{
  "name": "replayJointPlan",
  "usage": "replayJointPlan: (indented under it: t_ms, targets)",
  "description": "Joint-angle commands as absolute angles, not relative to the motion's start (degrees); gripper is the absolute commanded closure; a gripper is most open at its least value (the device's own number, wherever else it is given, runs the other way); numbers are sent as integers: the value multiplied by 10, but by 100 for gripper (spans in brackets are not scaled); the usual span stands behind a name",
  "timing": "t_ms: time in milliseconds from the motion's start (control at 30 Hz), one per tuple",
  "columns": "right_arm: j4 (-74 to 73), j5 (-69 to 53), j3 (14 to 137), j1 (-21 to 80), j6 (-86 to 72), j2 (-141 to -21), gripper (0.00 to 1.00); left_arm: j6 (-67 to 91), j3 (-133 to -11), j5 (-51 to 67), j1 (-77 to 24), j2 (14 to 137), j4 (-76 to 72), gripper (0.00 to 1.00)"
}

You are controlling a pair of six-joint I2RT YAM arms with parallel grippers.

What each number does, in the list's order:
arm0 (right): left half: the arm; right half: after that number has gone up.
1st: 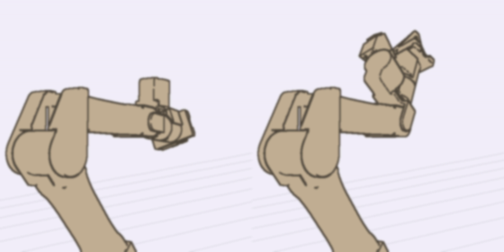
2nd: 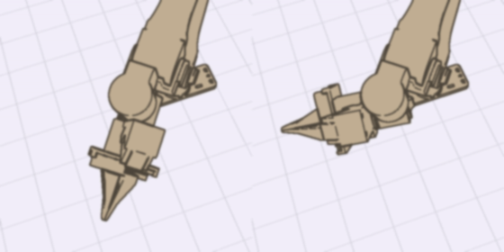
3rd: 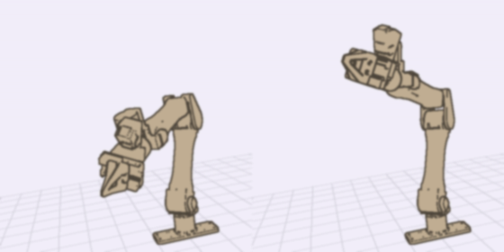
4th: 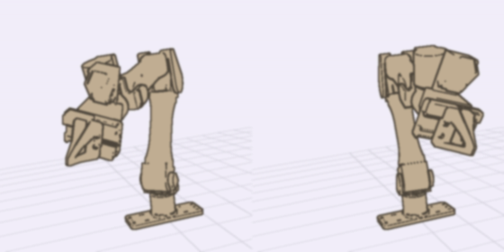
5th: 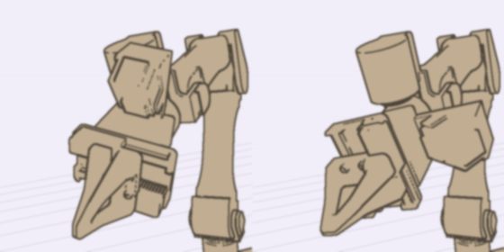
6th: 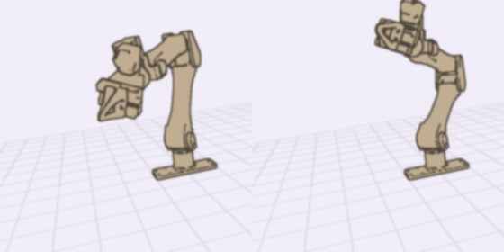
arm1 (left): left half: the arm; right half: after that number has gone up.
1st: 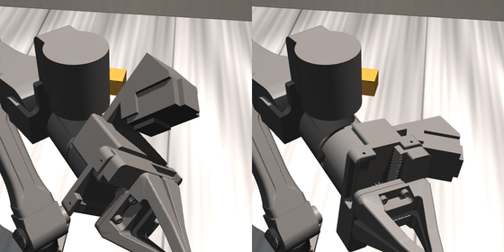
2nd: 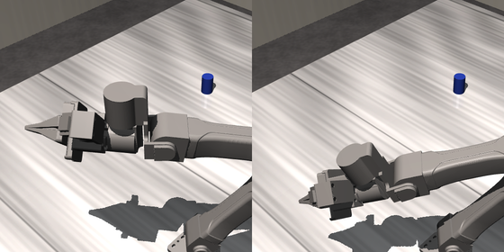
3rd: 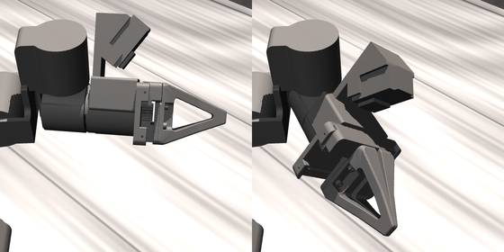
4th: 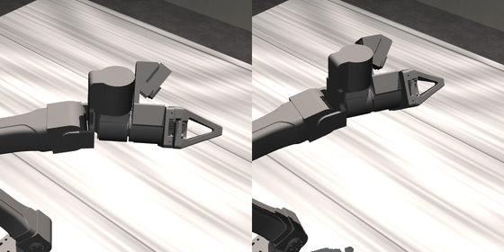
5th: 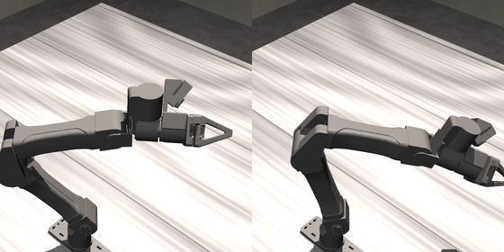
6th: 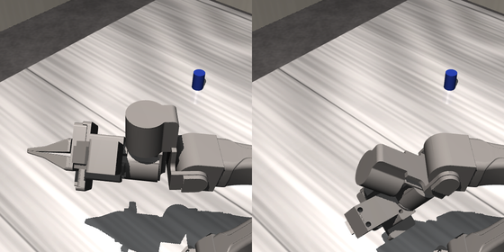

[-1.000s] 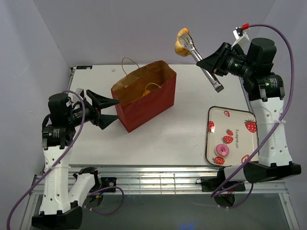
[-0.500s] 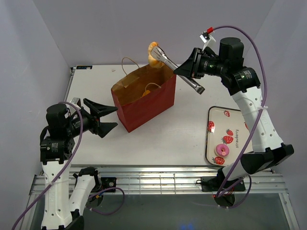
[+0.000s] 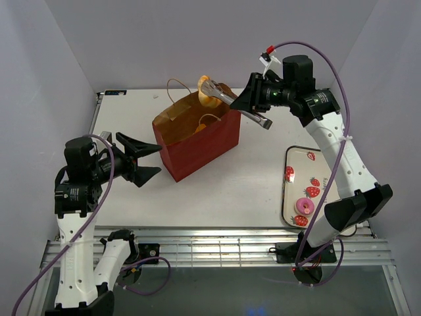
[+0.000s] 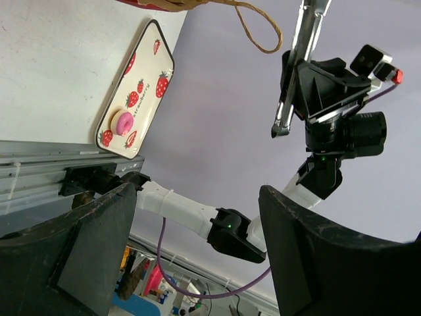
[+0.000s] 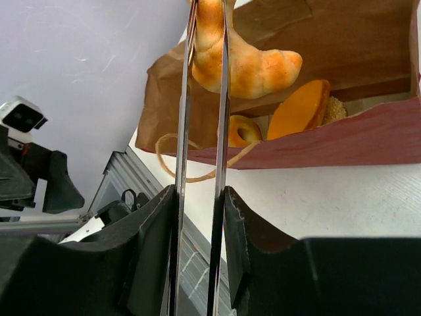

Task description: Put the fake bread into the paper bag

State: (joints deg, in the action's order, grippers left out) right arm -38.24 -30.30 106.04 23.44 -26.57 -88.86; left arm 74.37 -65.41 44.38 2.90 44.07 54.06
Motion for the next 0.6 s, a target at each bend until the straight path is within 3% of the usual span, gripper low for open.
replayJointPlan:
  t_ms: [0,567]
  targets:
    - [-388,-301,1092,240,-251,-891,60,723,-685,455,32,456,544,15]
    - [-417,-287,1099,246,-232,-902,55,722,-678,455,32,458,534,15]
